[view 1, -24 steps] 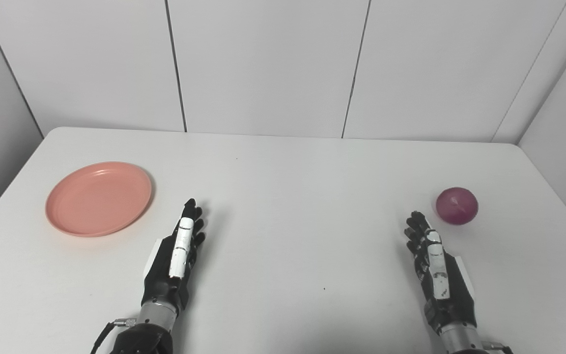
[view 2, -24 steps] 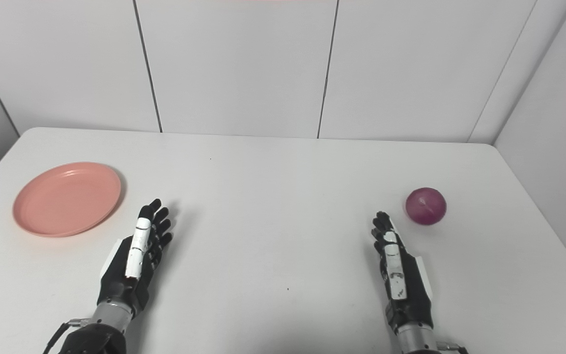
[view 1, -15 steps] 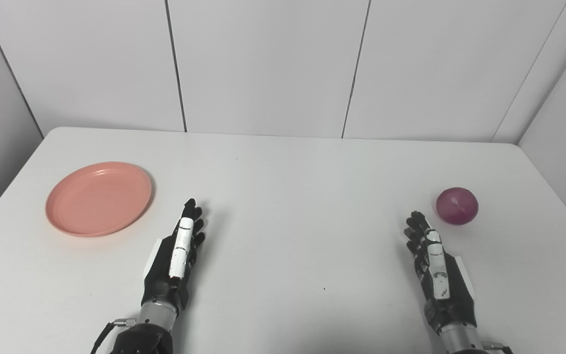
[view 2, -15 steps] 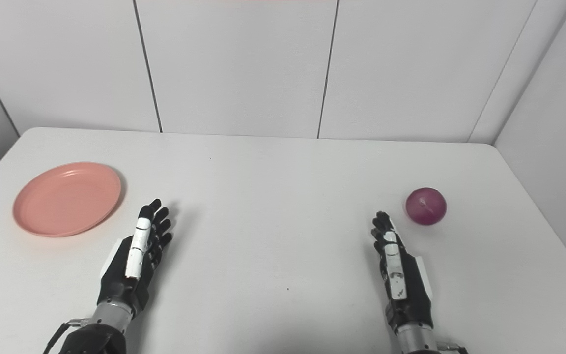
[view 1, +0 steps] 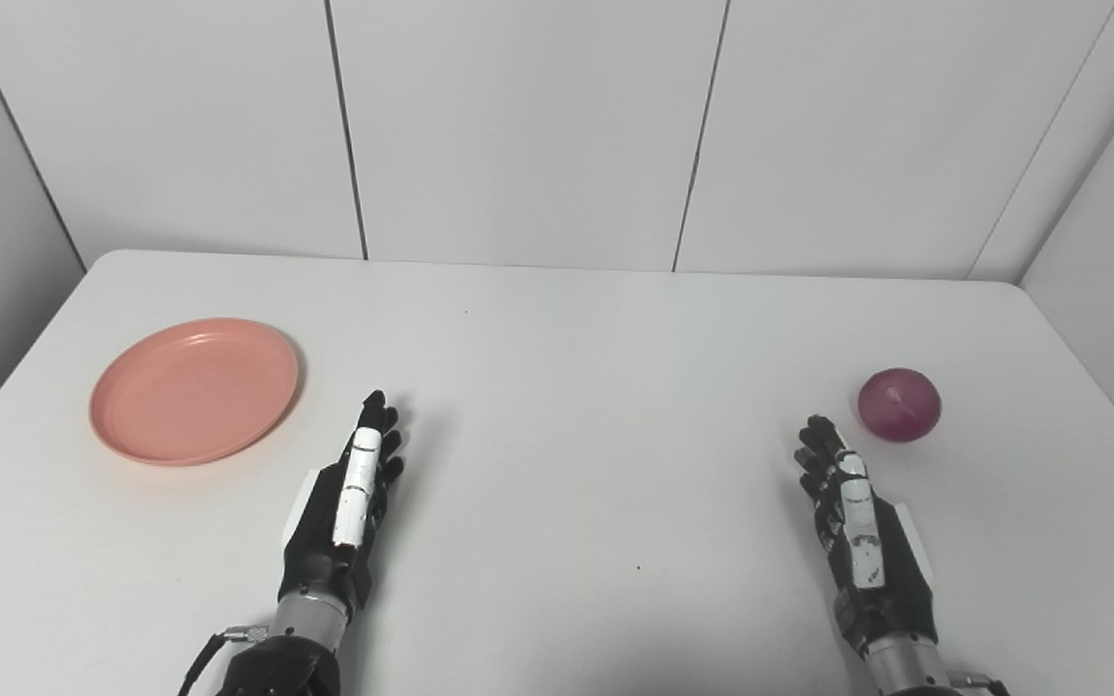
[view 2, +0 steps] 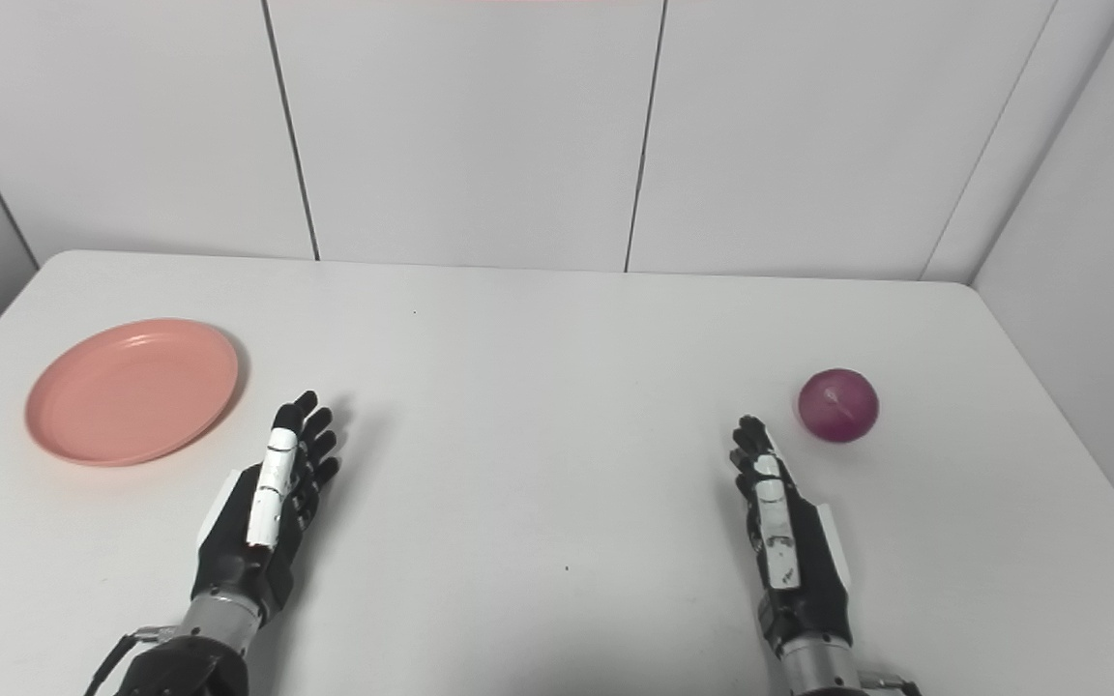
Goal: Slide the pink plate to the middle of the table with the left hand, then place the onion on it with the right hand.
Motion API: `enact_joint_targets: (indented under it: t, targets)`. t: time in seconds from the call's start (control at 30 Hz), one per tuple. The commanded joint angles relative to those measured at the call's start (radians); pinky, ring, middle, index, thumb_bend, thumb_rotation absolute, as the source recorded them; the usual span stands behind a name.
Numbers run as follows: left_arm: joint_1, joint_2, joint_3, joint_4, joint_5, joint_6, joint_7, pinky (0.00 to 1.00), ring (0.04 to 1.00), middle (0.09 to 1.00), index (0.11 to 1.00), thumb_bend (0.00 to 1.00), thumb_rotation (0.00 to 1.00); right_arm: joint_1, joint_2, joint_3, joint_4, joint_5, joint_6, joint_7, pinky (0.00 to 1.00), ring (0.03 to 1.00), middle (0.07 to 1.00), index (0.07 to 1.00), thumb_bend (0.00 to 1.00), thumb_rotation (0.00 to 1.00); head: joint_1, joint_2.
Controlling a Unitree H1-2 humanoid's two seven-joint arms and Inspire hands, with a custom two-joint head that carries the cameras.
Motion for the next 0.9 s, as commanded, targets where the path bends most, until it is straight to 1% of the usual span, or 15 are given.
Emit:
enact_joint_targets:
  t: [0.0,0.1,0.27,0.4,0.5,0.53,0.67,0.87]
  targets:
    - [0.071,0.010,0.004,-0.024,-0.002,0.003,-0.007,1.00,1.000,1.000,1.000,0.65,1.00,0.030,-0.023,0.025,-0.015,0.001,-0.017,0.032,1.00,0.961,0.944,0.928,0.90,1.00,0.002,-0.002]
    - [0.069,0.007,0.004,-0.022,-0.001,0.001,-0.005,1.00,1.000,1.000,1.000,0.65,1.00,0.025,-0.032,0.034,-0.007,-0.009,-0.024,0.045,1.00,0.956,0.936,0.929,0.92,1.00,0.005,-0.005]
    - [0.070,0.007,0.002,-0.015,0.003,-0.007,-0.004,1.00,1.000,1.000,1.000,0.65,1.00,-0.004,-0.030,0.028,0.024,-0.020,-0.020,0.040,1.00,0.968,0.946,0.937,0.89,1.00,0.009,-0.010]
    - [0.072,0.006,0.003,-0.015,0.005,-0.011,-0.002,1.00,1.000,1.000,1.000,0.64,1.00,-0.027,-0.031,0.021,0.052,-0.026,-0.014,0.033,1.00,0.975,0.952,0.947,0.90,1.00,0.011,-0.014]
    - [0.075,0.002,0.005,-0.015,0.002,-0.015,0.000,1.00,1.000,1.000,1.000,0.64,1.00,-0.039,-0.038,0.023,0.078,-0.022,-0.031,0.034,1.00,0.974,0.955,0.954,0.90,1.00,0.011,-0.014]
    - [0.075,0.002,0.005,-0.014,0.001,-0.017,-0.001,1.00,1.000,1.000,1.000,0.64,1.00,-0.041,-0.040,0.024,0.085,-0.023,-0.036,0.034,1.00,0.973,0.954,0.954,0.90,1.00,0.012,-0.022]
    - [0.076,0.004,0.003,-0.010,-0.001,-0.026,-0.005,1.00,1.000,1.000,1.000,0.64,1.00,-0.044,-0.044,0.025,0.101,-0.021,-0.050,0.035,1.00,0.972,0.954,0.954,0.91,1.00,0.018,-0.028]
    - [0.079,0.003,0.000,-0.004,0.001,-0.033,-0.007,1.00,1.000,1.000,1.000,0.62,1.00,-0.044,-0.052,0.023,0.123,-0.013,-0.068,0.040,1.00,0.974,0.950,0.952,0.91,1.00,0.028,-0.039]
